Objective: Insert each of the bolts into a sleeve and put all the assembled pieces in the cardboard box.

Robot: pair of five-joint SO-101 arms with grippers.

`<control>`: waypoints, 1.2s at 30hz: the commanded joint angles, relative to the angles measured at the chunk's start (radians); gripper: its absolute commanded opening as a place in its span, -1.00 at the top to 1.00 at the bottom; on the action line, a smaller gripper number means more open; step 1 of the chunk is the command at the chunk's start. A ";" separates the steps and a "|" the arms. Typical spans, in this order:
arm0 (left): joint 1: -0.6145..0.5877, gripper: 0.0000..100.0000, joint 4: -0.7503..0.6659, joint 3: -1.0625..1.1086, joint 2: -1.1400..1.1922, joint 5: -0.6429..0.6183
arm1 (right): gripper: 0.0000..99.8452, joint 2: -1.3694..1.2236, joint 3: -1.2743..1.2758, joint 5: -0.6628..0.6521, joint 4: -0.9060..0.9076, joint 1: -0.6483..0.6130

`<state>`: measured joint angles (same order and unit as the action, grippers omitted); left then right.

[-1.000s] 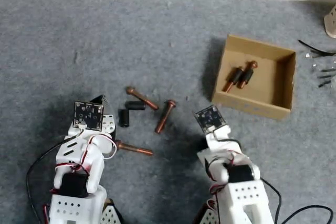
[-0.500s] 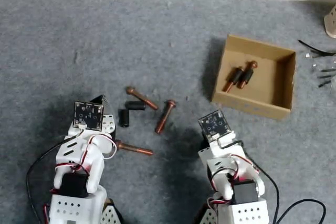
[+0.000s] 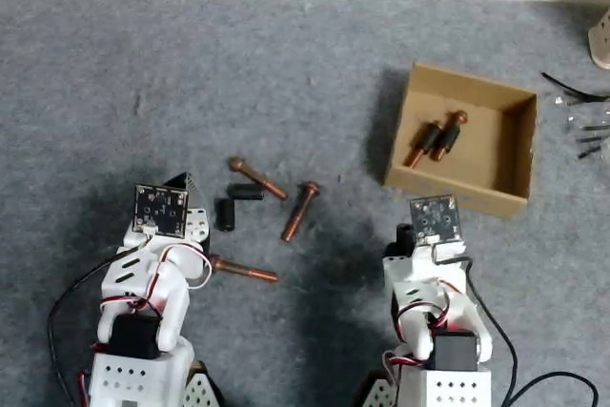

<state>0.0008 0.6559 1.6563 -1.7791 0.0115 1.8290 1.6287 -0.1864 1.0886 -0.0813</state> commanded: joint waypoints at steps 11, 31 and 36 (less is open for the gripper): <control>0.015 0.98 -0.020 -0.025 -0.001 -0.003 | 0.99 0.012 -0.081 0.074 0.016 0.094; 0.039 0.87 -0.018 -0.101 0.012 0.000 | 0.99 0.010 -0.094 0.130 -0.065 0.194; 0.142 0.87 -0.017 -0.094 0.013 0.081 | 0.99 0.010 -0.093 0.130 -0.065 0.194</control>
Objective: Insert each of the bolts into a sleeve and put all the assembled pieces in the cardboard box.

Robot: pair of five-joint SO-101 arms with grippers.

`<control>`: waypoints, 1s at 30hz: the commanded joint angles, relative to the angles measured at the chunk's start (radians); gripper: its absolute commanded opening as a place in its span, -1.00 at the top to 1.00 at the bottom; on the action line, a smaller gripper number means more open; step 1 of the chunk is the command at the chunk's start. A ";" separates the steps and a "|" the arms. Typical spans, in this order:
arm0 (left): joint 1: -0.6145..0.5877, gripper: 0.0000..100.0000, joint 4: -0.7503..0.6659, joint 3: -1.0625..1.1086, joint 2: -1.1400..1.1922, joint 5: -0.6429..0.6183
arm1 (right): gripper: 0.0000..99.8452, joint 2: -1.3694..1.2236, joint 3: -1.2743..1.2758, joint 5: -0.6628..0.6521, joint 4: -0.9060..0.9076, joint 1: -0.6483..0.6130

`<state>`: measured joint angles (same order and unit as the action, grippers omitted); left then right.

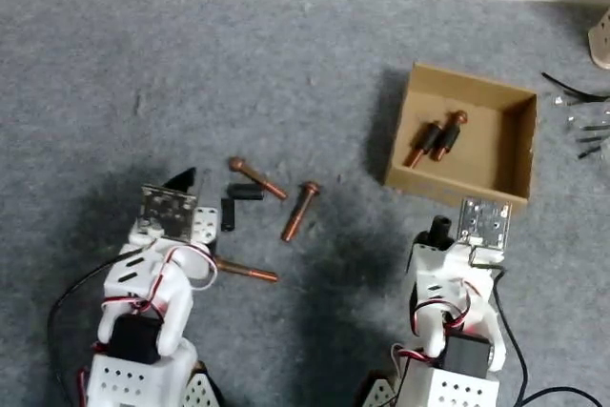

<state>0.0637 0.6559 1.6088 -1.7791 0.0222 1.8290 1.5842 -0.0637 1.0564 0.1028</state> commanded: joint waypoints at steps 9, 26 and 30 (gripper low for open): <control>0.173 0.87 -0.106 -0.071 0.292 0.087 | 0.99 0.010 0.004 0.006 -0.093 0.008; 0.237 0.87 -0.195 -0.760 1.578 0.084 | 0.99 0.010 0.007 0.006 -0.097 0.008; 0.271 0.87 -0.078 -0.875 1.621 0.089 | 0.99 0.010 0.008 0.006 -0.097 0.008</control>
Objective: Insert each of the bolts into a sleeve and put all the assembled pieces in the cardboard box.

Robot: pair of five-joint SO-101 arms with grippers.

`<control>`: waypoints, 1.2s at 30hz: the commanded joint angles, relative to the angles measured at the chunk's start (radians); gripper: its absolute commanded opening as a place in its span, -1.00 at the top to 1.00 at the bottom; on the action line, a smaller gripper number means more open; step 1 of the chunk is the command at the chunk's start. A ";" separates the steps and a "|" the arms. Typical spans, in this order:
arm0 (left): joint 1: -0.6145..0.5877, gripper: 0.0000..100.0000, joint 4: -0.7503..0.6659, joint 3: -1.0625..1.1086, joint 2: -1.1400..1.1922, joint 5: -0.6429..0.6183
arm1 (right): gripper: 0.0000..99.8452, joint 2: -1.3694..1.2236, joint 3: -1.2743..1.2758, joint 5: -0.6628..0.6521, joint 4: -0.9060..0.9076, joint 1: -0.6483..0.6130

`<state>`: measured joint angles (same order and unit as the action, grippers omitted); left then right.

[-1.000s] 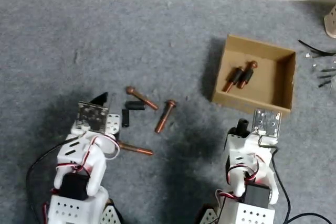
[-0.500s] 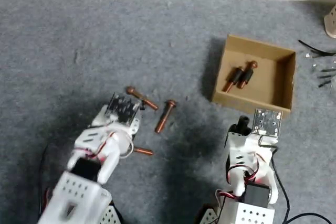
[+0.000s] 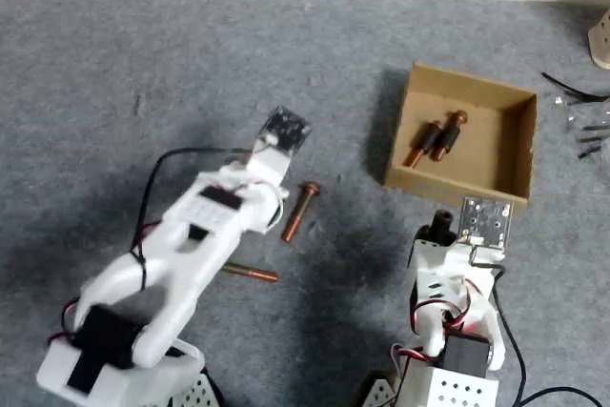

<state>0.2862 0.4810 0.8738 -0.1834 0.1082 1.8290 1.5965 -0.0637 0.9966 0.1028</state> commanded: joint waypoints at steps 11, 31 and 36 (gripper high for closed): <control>0.139 0.75 0.114 -0.286 0.208 0.005 | 0.99 0.010 -0.004 0.006 -0.038 0.008; 0.097 0.76 0.531 -0.765 0.567 -0.002 | 0.99 0.010 -0.004 0.005 -0.038 0.008; 0.099 0.99 0.549 -0.762 0.567 0.005 | 0.99 0.010 -0.004 0.005 -0.038 0.008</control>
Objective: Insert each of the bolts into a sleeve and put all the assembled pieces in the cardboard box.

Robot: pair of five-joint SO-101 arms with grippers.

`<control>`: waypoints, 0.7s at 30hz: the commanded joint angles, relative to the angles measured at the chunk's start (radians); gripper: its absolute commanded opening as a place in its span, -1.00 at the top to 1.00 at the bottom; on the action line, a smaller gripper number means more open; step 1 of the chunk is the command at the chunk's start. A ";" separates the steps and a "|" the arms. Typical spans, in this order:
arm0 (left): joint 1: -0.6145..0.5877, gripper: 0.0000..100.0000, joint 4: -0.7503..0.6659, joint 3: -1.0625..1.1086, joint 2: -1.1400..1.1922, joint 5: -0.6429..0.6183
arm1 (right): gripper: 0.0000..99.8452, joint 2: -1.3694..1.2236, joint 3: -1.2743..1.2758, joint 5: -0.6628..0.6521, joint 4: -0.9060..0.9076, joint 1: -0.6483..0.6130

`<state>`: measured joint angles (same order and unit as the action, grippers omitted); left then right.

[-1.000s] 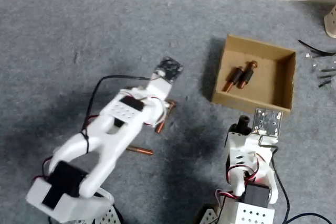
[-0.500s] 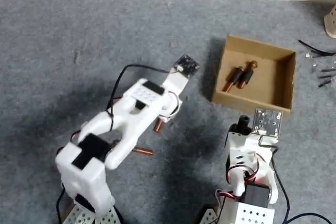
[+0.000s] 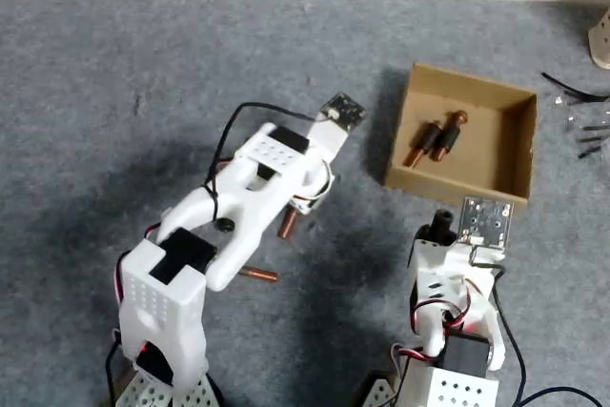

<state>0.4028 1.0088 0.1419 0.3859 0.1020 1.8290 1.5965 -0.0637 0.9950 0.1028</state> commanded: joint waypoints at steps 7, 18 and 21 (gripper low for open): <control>-0.010 0.99 0.026 0.024 -0.021 0.063 | 0.99 0.010 -0.004 0.005 -0.036 0.008; 0.033 0.99 -0.342 0.575 -0.564 0.104 | 0.99 0.010 -0.004 0.005 -0.036 0.010; 0.033 0.99 -0.433 0.711 -0.725 0.104 | 0.99 0.010 -0.004 0.005 -0.036 0.008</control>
<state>0.4212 0.6974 0.7081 -0.0867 0.1987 1.8290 1.5965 -0.0637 0.9950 0.1028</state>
